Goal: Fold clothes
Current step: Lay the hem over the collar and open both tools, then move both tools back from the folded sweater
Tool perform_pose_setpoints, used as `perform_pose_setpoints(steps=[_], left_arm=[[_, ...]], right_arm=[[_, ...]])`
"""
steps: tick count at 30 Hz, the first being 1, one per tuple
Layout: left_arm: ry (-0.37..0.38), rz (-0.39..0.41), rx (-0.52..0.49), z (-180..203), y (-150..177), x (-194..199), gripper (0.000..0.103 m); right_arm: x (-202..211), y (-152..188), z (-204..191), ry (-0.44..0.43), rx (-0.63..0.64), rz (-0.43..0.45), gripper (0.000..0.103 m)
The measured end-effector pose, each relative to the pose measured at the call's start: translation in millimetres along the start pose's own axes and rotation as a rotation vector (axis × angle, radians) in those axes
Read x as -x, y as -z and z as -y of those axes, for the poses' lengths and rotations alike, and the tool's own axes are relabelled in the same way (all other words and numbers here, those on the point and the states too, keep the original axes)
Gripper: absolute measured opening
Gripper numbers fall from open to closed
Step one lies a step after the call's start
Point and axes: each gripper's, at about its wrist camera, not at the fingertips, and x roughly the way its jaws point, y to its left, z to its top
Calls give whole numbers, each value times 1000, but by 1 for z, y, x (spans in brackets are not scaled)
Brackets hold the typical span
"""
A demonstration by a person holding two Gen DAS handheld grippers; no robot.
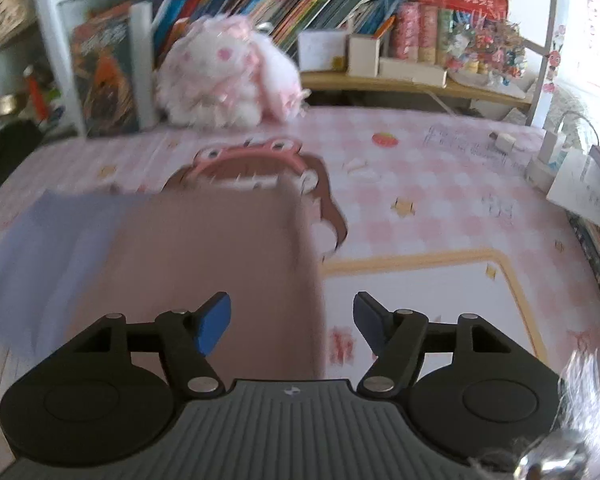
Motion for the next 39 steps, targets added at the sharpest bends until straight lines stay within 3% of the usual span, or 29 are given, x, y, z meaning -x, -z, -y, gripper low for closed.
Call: perform_pose_setpoints(steps=[5,10,18,20,24,36,39], left_arm=[[-26,-23,17,31,31,18,78],[-72,-48,-6,66,52,30,78],[-134,-39,6,105,83,53,87],[-160,-36,15,112,88,56,93],[-197,-27,12,125,97,61,95],[-126,-93,25,123,98,57,95],[-104,-126,-11,118,95,47,95]], right_arm=[[12,25,-1,-32,93,-37,68],[26,38,8,-69,162,-40,76],[41,55,30,-124,222,-45,83],[44,59,34,-137,239,-46,85],[48,67,38,-168,286,-53,90],[47,76,30,-212,335,-100,90],[43,73,21,-203,339,-108,90]])
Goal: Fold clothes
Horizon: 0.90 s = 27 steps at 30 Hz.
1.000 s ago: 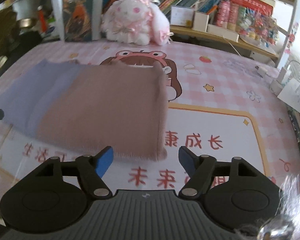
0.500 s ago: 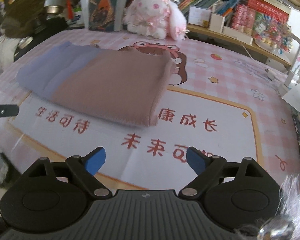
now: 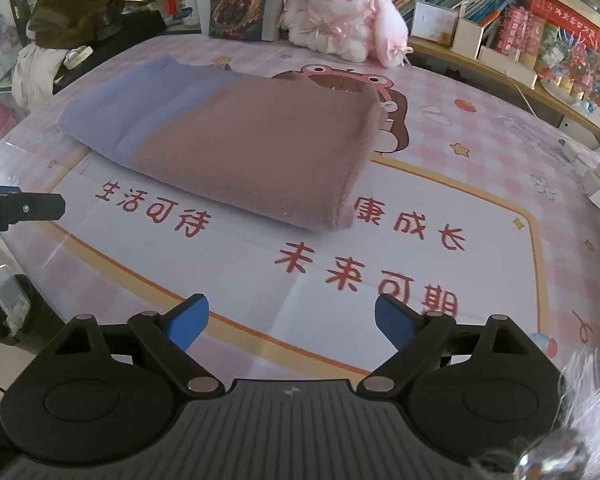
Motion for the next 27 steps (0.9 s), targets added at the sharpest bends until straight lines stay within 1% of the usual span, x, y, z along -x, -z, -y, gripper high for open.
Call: perform_pose_setpoints(steps=[3,5,7,9,11,13,14,15,16,17,21,24,27], left_arm=[[28,-43,-56,-3,-7,-12,95],[31,-29,-41,-9,-10,-14,94],[51,-15,12,-22,-17,-18,93],[84,-8,129,-44,-24,-22,93],[132,7,298,-71,-30,-28,92],[180,13,487,-99,-32,-35,84],[205,13,587,-113,-31,-39,78],[230,17,691,-127,-29,-43,74],[253,26,776,-138,-27,-47,74],[273,38,839,-147,-26,-51,74],[312,76,968,-165,-24,-61,74],[318,93,1014,-172,-26,-69,74],[329,111,1043,-177,-29,-76,74]], right_arm=[[-3,-5,-7,12,3,-6,90],[-7,-9,-9,16,-7,-14,90],[-10,-12,-11,23,-21,-22,90],[-13,-15,-13,32,-41,-26,90],[-15,-19,-14,41,-60,-25,90],[-15,-23,-13,61,-88,-17,90],[-15,-25,-11,72,-109,-10,90],[-15,-28,-9,83,-130,-4,90],[-14,-30,-5,93,-157,3,90],[-13,-33,-1,103,-190,10,90],[-12,-42,18,139,-322,24,90],[-11,-48,26,153,-381,31,90],[-12,-53,28,170,-410,41,88]])
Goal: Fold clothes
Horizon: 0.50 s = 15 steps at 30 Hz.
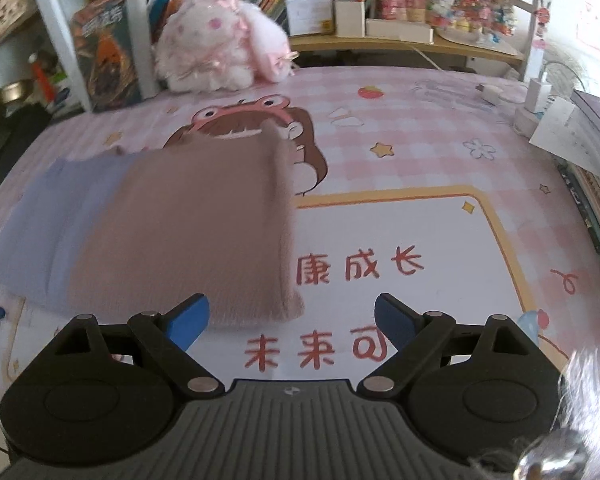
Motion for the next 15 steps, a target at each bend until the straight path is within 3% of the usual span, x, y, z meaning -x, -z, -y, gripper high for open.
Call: perform_pose_setpoints(steps=[4,9,10,11,13,15], left_arm=[[11,-3,18,6,-7,-12,73],[9,0,50,15,-10,-31,68],[-3,2,45,16,-9,-32,63],[-24,2,35,18,-9,-34,46],[-61,-8,17,18,-9,-40,22],[-60,-21,14,15,-14,-41,16]], right_arm=[[-2,-6,1,25,-39,13,87],[-5,-13,1,50,-67,18,73],[-6,-14,1,55,-71,18,72],[-7,-16,1,60,-75,18,70],[-12,-19,2,69,-87,13,67],[-20,-23,4,73,-105,-2,61]])
